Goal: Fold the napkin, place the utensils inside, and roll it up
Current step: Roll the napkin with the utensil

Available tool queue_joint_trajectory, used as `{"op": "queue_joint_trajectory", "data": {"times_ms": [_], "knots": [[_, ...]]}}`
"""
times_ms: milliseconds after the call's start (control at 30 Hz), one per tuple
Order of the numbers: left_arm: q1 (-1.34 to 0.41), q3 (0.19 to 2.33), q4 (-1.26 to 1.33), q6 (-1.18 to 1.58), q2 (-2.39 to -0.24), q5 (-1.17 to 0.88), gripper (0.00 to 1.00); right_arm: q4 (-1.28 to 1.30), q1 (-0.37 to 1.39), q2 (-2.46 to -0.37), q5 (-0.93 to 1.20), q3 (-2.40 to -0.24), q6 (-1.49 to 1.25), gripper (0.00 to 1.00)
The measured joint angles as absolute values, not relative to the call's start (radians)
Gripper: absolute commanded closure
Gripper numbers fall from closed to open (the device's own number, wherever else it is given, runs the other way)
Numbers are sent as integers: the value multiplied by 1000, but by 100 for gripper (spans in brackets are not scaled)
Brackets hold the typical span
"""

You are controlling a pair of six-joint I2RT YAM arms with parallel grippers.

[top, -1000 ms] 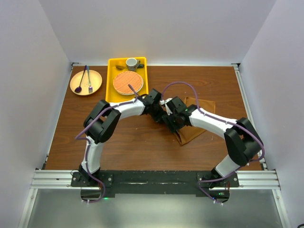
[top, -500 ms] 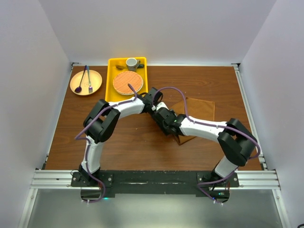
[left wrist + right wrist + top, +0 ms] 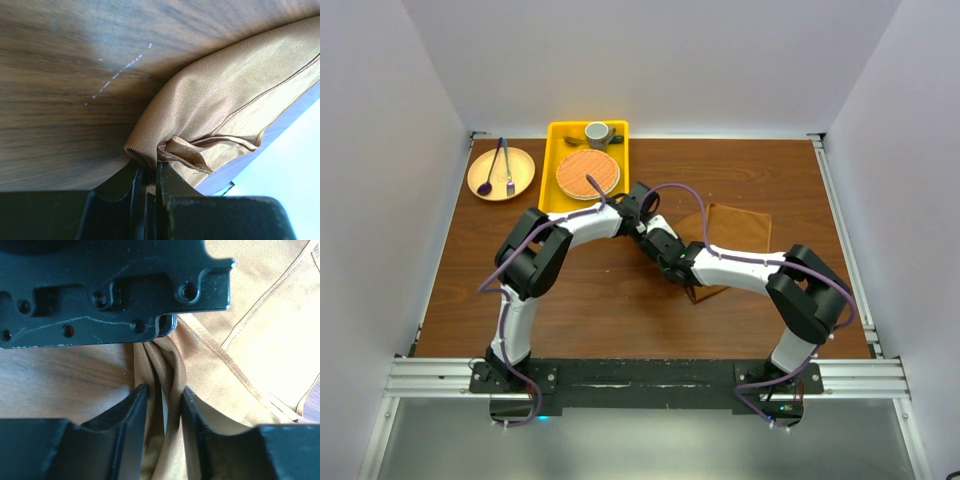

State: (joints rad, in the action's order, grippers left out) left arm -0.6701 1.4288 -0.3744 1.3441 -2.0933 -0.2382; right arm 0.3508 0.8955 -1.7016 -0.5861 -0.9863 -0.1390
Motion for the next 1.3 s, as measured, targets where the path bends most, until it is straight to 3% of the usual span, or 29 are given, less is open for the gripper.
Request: {"op": "queue_joint_trajectory", "data": {"times_ms": [100,133,233,533,767,1133,1300], "knots": [[-665,1429,-375,1342,-2093,-237,100,349,896,-1711,-586,-996,-141,53],[-662,1429,-375,1342,-2093,-237,100,350,896,-1714,-586,-1000,-142,44],[-661,1429,-375,1342,-2093,-235,100,352,896,-1715,-580,-1002,-147,36],[-658,1429,-369,1324,-2097,-239,100,369,892,-1728,-550,-1016,-150,35],[-641,1429,-315,1287,-2114,-242,100,346,888,-1774,-585,-1039,-153,50],[-638,1425,-297,1285,-2117,-242,100,345,884,-1777,-594,-1043,-135,100],[-638,1426,-301,1279,-2117,-242,99,349,865,-1766,-549,-1043,-97,100]]}}
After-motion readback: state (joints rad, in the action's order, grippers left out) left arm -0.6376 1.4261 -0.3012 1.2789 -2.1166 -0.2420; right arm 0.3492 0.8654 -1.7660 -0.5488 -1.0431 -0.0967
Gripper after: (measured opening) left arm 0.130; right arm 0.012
